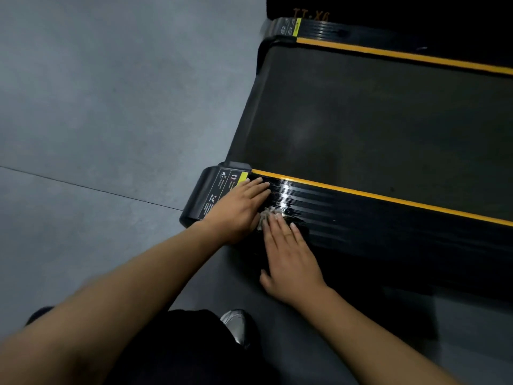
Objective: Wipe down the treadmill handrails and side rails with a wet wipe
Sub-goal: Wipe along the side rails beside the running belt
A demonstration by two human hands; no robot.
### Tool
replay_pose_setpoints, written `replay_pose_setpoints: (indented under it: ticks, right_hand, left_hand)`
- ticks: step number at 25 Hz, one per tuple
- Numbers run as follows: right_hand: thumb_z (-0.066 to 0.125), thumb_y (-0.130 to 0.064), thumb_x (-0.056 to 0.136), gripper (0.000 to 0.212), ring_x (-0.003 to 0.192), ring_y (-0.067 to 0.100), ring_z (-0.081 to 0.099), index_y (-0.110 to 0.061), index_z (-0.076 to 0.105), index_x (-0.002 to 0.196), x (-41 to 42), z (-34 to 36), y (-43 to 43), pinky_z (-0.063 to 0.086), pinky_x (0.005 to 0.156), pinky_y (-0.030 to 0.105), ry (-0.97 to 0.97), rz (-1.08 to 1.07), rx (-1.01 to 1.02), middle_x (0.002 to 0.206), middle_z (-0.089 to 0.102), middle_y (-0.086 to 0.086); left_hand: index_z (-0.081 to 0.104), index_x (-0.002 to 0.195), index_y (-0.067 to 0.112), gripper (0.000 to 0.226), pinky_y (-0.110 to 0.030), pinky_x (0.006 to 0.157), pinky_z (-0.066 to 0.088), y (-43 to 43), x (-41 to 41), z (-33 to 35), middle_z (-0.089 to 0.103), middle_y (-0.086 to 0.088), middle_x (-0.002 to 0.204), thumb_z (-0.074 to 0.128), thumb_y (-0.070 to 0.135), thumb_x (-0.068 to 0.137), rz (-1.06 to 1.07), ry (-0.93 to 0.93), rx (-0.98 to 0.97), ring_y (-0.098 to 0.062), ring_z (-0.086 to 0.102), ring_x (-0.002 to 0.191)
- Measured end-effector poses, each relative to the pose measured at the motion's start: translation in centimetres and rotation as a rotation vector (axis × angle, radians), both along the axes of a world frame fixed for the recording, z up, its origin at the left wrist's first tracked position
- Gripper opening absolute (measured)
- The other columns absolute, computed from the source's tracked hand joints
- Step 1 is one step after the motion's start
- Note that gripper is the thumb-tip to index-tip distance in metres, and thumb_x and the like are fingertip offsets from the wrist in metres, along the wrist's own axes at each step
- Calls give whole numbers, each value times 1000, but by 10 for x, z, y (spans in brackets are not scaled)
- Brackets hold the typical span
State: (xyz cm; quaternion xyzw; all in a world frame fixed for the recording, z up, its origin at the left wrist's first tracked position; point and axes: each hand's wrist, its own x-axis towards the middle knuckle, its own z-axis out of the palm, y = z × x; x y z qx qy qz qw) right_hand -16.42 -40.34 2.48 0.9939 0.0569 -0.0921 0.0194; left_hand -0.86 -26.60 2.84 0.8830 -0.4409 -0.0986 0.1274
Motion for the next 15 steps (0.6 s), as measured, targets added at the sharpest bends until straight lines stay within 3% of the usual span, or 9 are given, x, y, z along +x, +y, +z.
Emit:
replay_pose_setpoints:
  ticks: [5,8,11,15]
  right_hand:
    - [59,-50,82,100,158,31,12,-1,22,161,-35,-6,-40,13,123,49,-54,-111,52,170,15,18]
    - [58,-54,82,101,158,32,12,1,25,160,-8,-5,-26,11,125,47,-35,-109,82,169,17,19]
    - [38,-64,93,97,159,27,-7,-4,8,163,23,-3,-15,-1,128,45,-19,-60,90,171,-1,14]
    - [19,-71,97,92,159,23,-1,-7,15,163,-1,-1,-42,0,125,44,-52,-188,112,172,7,9]
  left_hand:
    - [51,149,7,65,-31,127,8,-5,-1,-1,46,-10,158,40,31,90,84,-24,-66,-24,36,150]
    - [52,148,5,63,-31,127,9,-5,0,-3,47,-11,157,42,27,90,65,-66,-58,-26,38,148]
    - [53,146,2,63,-40,126,19,-6,0,-3,50,-16,153,36,28,93,47,-82,-56,-31,42,146]
    - [47,151,4,66,-42,127,18,-7,-2,-2,44,-14,158,33,34,93,28,-117,6,-30,37,149]
